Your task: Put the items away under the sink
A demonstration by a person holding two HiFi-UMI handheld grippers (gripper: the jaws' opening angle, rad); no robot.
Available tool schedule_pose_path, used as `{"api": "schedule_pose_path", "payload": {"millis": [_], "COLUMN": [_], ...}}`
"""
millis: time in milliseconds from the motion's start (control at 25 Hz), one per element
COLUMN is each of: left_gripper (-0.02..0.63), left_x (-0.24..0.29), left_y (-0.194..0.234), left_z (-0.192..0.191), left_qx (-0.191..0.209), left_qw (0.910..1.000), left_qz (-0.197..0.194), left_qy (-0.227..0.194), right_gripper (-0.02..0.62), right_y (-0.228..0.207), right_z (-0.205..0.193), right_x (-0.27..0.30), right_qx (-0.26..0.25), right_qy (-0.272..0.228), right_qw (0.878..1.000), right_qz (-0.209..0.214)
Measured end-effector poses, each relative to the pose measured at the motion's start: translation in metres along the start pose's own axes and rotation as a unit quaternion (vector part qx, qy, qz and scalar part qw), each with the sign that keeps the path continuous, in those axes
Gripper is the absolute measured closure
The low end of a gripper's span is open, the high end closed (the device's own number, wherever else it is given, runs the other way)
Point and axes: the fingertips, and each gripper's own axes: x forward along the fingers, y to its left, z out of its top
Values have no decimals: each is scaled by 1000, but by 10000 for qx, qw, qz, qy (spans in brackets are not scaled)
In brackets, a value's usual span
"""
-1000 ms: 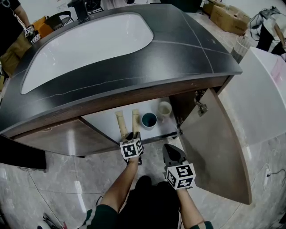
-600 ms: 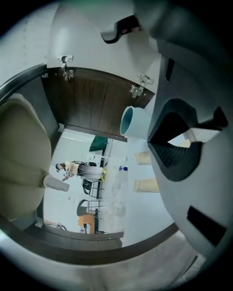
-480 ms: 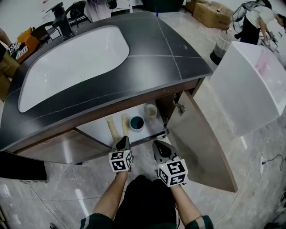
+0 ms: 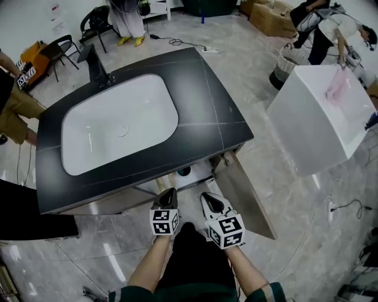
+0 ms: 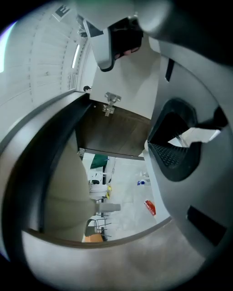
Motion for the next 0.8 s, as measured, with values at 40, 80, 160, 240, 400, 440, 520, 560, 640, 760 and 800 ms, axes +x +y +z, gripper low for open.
{"api": "schedule_pose_path", "payload": {"millis": [40,80,160,240,400,440,520,560,640,760,800], "left_gripper": [595,595,595,595,595,595,595,595,595,595,595], "left_x": [-15,-31,-64,-99,-162,-178,-212,-231,-268,-316,-329], "left_y": [-5,-10,-20,-30,-54,-60,-70,-74,-84,-93,-95], "left_z": [16,32,67,102,170,184,207,218,236,257,264], "left_qx": [11,24,79,101,114,137,193,237,406,556,541], "left_qw": [10000,10000,9999,9999,9996,9995,9993,9992,9987,9982,9983], "left_qz": [4,-13,-75,-119,-215,-245,-287,-299,-305,-233,-212], "left_qy": [8,16,37,20,-151,-165,-161,-148,-108,-26,-38], "right_gripper": [552,552,552,552,552,552,552,552,552,552,552], "right_y": [9,17,36,56,89,99,121,133,154,181,188], "right_z": [15,31,65,99,156,167,187,196,215,241,249], "right_x": [-10,-21,-44,-69,-115,-127,-151,-165,-194,-230,-240], "right_qx": [-11,-23,-19,-6,-42,-38,-56,-91,-166,-153,-135], "right_qy": [47,86,105,86,51,40,30,37,43,-8,-37], "right_qw": [10000,10000,9999,10000,10000,10000,10000,9999,9998,9998,9998], "right_qz": [2,-2,-24,-31,-30,-24,30,65,115,139,149]}}
